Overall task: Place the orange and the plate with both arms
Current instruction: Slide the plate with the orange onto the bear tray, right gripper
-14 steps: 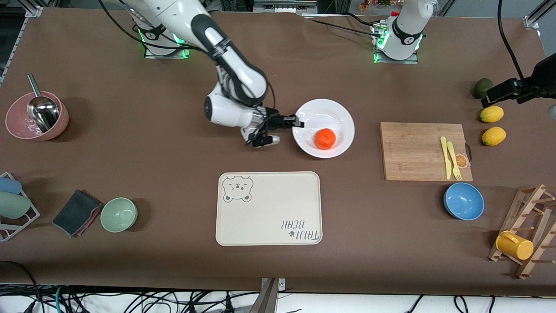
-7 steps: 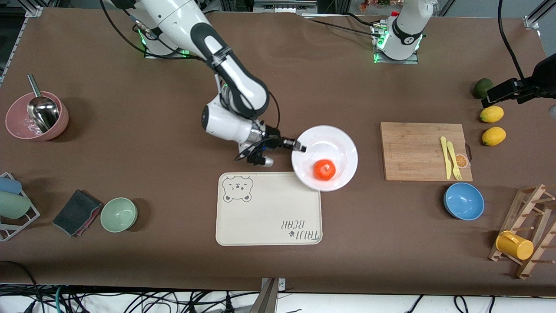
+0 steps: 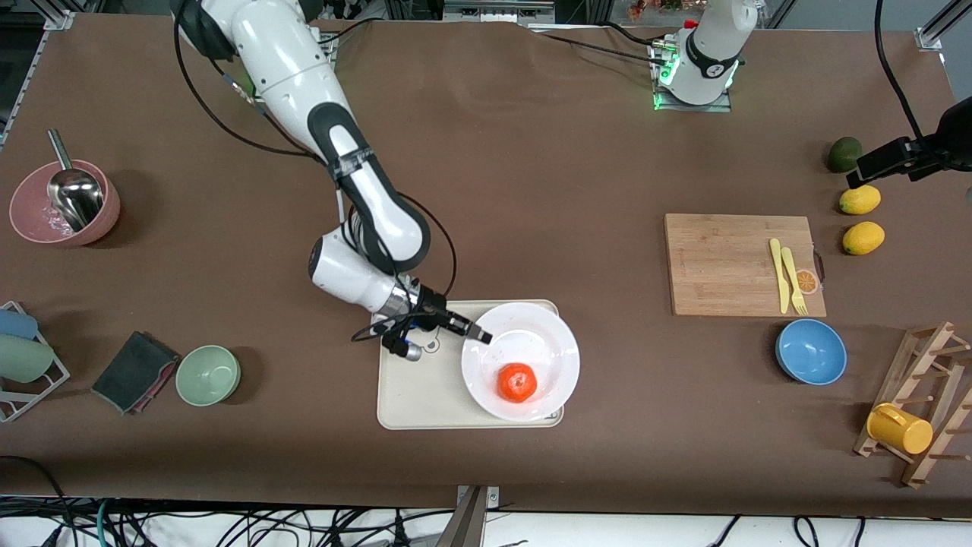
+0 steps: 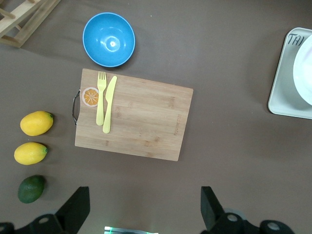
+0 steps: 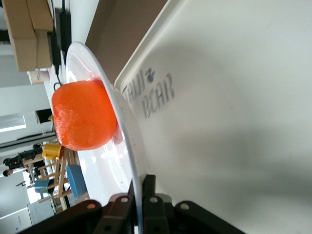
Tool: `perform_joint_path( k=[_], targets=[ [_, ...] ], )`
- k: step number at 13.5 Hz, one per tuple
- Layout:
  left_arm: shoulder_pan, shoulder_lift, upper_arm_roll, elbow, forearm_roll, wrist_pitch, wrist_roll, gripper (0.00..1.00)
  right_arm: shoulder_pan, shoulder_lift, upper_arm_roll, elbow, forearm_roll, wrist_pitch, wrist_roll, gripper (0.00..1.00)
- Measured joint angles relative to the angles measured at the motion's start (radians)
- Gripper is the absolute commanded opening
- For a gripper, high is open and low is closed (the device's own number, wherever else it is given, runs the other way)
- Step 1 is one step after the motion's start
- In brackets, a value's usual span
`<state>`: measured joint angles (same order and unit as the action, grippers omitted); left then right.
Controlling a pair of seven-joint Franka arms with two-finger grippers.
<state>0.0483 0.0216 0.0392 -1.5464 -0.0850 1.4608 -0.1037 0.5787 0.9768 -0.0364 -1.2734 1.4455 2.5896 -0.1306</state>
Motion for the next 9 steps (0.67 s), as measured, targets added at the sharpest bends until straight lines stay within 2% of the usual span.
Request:
perform_joint_path(
  k=[2,3,4,5,7,8,9],
  targets=[
    [0.001,0.000,0.000,0.000,0.000,0.000,0.000,1.00,-0.011,0.054,0.000,0.037,0.000,0.000,0.000,0.00],
    [0.003,0.000,0.000,0.000,0.000,0.000,0.000,1.00,-0.011,0.072,0.000,0.049,0.000,0.000,0.000,0.20],
    [0.004,0.000,0.000,0.000,0.000,0.000,0.000,1.00,-0.011,0.084,0.001,0.061,0.000,0.000,0.000,0.87],
    [0.005,0.000,0.000,0.000,0.000,0.000,0.000,1.00,-0.009,0.089,0.001,0.069,0.000,0.000,0.001,1.00],
    [0.005,0.000,0.000,0.000,0.000,0.000,0.000,1.00,-0.005,0.090,0.001,0.083,-0.002,0.000,0.002,1.00],
    [0.006,0.000,0.000,0.000,0.000,0.000,0.000,1.00,-0.004,0.089,-0.001,0.091,-0.024,0.000,0.001,1.00],
    [0.008,0.000,0.000,0.000,0.000,0.000,0.000,1.00,-0.003,0.086,-0.005,0.096,-0.083,0.000,0.004,1.00]
  ],
)
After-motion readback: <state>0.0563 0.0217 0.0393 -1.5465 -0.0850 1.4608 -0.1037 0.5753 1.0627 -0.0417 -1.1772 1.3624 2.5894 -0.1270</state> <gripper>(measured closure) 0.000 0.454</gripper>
